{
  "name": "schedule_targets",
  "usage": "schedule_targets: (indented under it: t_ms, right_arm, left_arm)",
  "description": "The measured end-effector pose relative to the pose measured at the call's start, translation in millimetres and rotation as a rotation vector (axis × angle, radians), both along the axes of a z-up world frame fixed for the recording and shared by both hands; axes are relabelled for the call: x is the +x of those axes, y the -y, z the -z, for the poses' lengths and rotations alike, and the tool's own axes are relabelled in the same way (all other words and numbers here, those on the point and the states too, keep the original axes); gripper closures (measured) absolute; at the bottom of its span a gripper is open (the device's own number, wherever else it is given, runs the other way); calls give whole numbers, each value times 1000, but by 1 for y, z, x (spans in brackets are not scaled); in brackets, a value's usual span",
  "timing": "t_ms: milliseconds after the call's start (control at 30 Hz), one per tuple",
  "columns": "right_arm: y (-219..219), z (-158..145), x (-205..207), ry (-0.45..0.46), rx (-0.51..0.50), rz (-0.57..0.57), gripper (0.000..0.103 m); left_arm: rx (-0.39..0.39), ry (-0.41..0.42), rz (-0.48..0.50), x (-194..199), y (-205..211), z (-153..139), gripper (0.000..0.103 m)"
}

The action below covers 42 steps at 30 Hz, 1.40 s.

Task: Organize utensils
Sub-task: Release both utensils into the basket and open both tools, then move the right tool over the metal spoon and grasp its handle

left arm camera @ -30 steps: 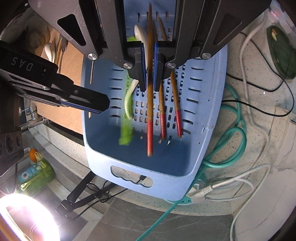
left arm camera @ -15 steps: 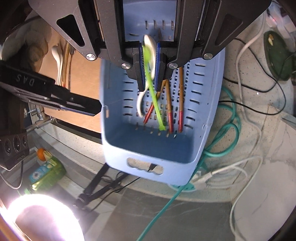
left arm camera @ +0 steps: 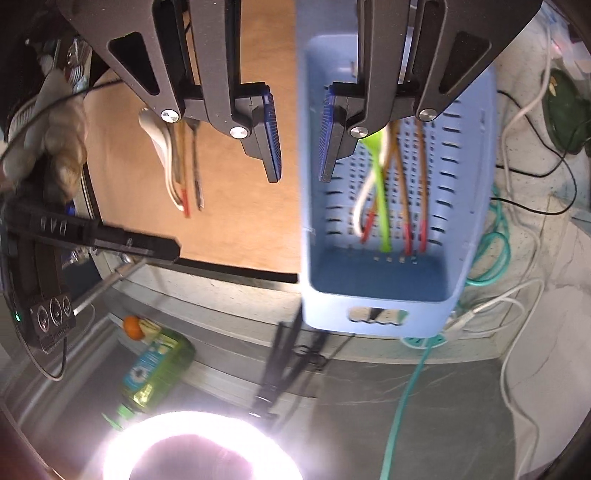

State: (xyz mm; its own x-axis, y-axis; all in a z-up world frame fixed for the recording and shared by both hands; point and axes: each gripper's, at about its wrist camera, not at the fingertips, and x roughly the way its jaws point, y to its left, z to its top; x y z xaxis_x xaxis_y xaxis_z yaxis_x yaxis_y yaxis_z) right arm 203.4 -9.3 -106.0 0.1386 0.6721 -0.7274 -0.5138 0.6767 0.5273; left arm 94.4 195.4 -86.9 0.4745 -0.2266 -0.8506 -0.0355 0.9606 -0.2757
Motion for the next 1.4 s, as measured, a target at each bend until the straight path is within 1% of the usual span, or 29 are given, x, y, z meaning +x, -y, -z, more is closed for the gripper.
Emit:
schedule_targets:
  t_ms: [100, 133, 200, 267, 300, 400, 467, 500, 600, 767, 833, 867, 967, 1033, 1200, 1400]
  right_arm:
    - [28, -1, 1, -7, 2, 19, 78]
    - [36, 0, 2, -10, 3, 24, 78]
    - [51, 2, 3, -21, -1, 28, 78]
    - [63, 6, 4, -40, -1, 33, 78]
    - [69, 10, 5, -57, 0, 35, 78]
    - [79, 25, 7, -107, 0, 37, 78]
    - [82, 35, 7, -127, -9, 27, 78]
    - [82, 41, 7, -143, -13, 22, 78]
    - [79, 62, 3, -206, -20, -5, 78]
    - [66, 86, -6, -241, -73, -55, 78]
    - [59, 94, -10, -255, -94, -71, 78]
    - [58, 98, -11, -260, -100, -72, 78]
    - [54, 110, -11, -301, -112, -65, 78]
    - [53, 114, -12, -309, -120, -63, 78]
    - [51, 120, -12, -316, -144, -60, 79]
    - [49, 128, -12, -333, -176, -58, 79]
  left_arm:
    - [14, 12, 31, -9, 22, 1, 83]
    - [14, 13, 38, -11, 27, 2, 78]
    - [21, 21, 52, -18, 39, 3, 73]
    - [48, 28, 78, -23, 56, 5, 72]
    - [63, 29, 94, -26, 66, 8, 72]
    - [70, 20, 135, -34, 88, 16, 71]
    - [63, 15, 151, -39, 102, 23, 66]
    - [56, 10, 159, -42, 108, 27, 64]
    - [49, -9, 190, -48, 128, 40, 64]
    - [80, -37, 222, -54, 154, 62, 63]
    - [70, -47, 222, -52, 160, 69, 63]
    - [75, -25, 223, -52, 162, 71, 63]
    - [102, -9, 231, -49, 169, 76, 63]
    - [119, -7, 236, -49, 173, 81, 63]
    - [119, -10, 244, -52, 174, 90, 63]
    - [143, -7, 267, -51, 176, 96, 63]
